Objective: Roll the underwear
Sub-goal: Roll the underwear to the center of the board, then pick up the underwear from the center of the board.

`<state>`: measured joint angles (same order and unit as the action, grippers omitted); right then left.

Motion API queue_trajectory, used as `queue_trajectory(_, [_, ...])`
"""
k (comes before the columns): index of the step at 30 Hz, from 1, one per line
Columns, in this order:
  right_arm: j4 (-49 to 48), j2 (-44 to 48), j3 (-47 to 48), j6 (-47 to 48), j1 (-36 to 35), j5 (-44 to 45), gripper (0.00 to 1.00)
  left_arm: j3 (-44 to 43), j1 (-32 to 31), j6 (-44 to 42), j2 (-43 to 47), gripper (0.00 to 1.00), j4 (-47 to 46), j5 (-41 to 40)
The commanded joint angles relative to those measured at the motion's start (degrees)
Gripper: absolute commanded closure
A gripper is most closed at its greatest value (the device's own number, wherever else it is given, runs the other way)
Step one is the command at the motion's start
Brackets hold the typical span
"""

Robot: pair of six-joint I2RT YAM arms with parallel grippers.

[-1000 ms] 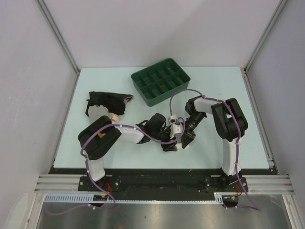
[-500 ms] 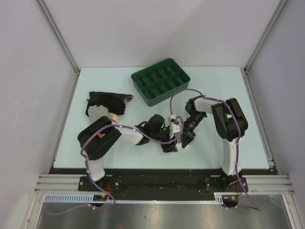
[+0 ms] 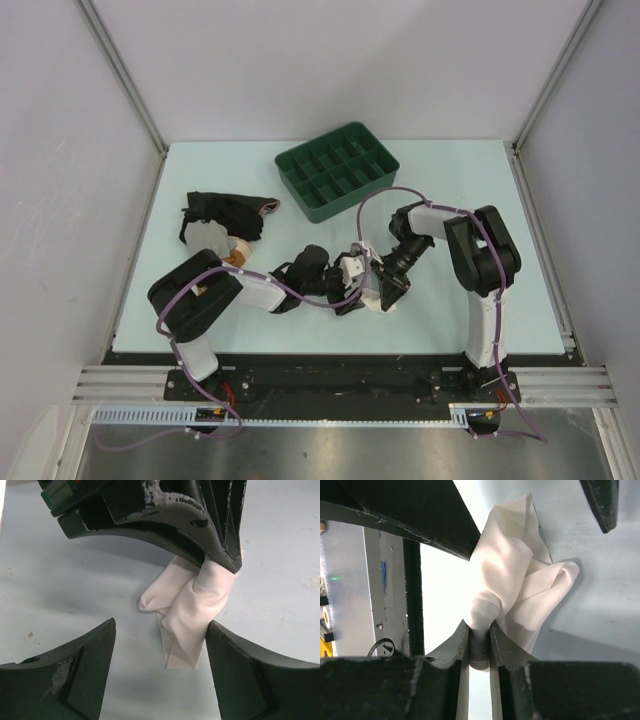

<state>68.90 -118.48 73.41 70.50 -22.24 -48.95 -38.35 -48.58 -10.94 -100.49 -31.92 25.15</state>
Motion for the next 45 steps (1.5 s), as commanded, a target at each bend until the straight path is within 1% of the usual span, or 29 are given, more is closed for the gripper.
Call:
queue_trajectory(1, [-4.6,0.3,-2.3,0.0,-0.3,7.8,0.94,-2.7,0.2,1.2,0.0,0.23,-3.1,0.7])
queue_trajectory(3, [-4.7,0.5,-2.4,0.0,-0.4,7.8,0.94,-3.8,0.2,1.4,-1.2,0.23,-1.7,3.5])
queue_trajectory(4, [-4.6,0.6,-2.5,0.0,-0.3,7.8,0.94,-4.4,0.2,1.4,-1.7,0.15,-1.2,4.5])
queue_trajectory(5, [-4.6,0.6,-2.5,-0.1,-0.4,7.7,0.94,-5.0,0.2,1.5,-2.8,0.12,-0.5,5.9])
queue_trajectory(6, [-4.6,0.7,-2.5,0.0,-0.4,7.8,0.94,-5.3,0.2,1.5,-3.1,0.00,0.2,8.0])
queue_trajectory(9, [-4.7,0.6,-2.6,0.1,-0.4,7.8,0.95,-5.9,0.2,1.5,-4.8,0.00,2.0,10.7])
queue_trajectory(14, [-4.9,0.6,-2.7,0.1,-0.5,7.6,0.95,-8.1,0.2,2.5,-7.3,0.00,4.6,10.5])
queue_trajectory(18, [-4.9,0.6,-2.7,0.0,-0.7,7.5,0.94,-8.9,0.2,5.2,-9.2,0.00,2.1,11.0])
queue_trajectory(20, [-5.1,0.5,-2.7,0.0,-0.7,7.5,0.95,-9.1,0.2,6.9,-9.8,0.03,1.3,12.6])
queue_trajectory(21, [-5.1,0.4,-2.7,-0.2,-0.7,7.5,0.95,-9.0,0.2,7.6,-10.0,0.05,0.6,12.9])
queue_trajectory(25, [-5.4,0.4,-2.8,-0.3,-0.7,7.3,0.95,-6.7,0.1,10.5,-11.1,0.12,-3.9,14.1])
queue_trajectory(31, [-5.8,0.4,-2.8,-0.7,-0.7,7.2,0.95,-1.0,-0.2,17.5,-11.2,0.12,-14.3,14.9])
queue_trajectory(32, [-5.8,0.3,-2.8,-0.7,-0.6,7.2,0.95,-0.3,-0.2,19.3,-11.0,0.12,-17.6,14.7])
queue_trajectory(34, [-5.9,0.3,-2.9,-0.8,-0.6,7.2,0.95,1.2,-0.2,20.4,-11.0,0.12,-19.7,14.6])
queue_trajectory(39, [-6.2,0.5,-3.0,-1.1,-0.8,7.2,0.96,3.4,-0.2,28.1,-13.9,0.12,-31.5,15.2])
queue_trajectory(41, [-6.2,0.7,-3.1,-1.1,-0.8,7.1,0.96,3.4,-0.3,29.6,-14.7,0.12,-32.8,14.1])
queue_trajectory(43, [-6.2,0.7,-3.2,-1.2,-0.7,7.2,0.96,3.5,-0.4,30.0,-15.4,0.12,-33.1,11.2])
queue_trajectory(44, [-6.2,0.7,-3.2,-1.2,-0.7,7.2,0.96,3.5,-0.6,30.1,-15.5,0.12,-33.0,10.5])
queue_trajectory(45, [-6.3,0.7,-3.2,-1.2,-0.7,7.2,0.96,2.9,-0.9,29.8,-15.6,0.12,-31.0,9.7])
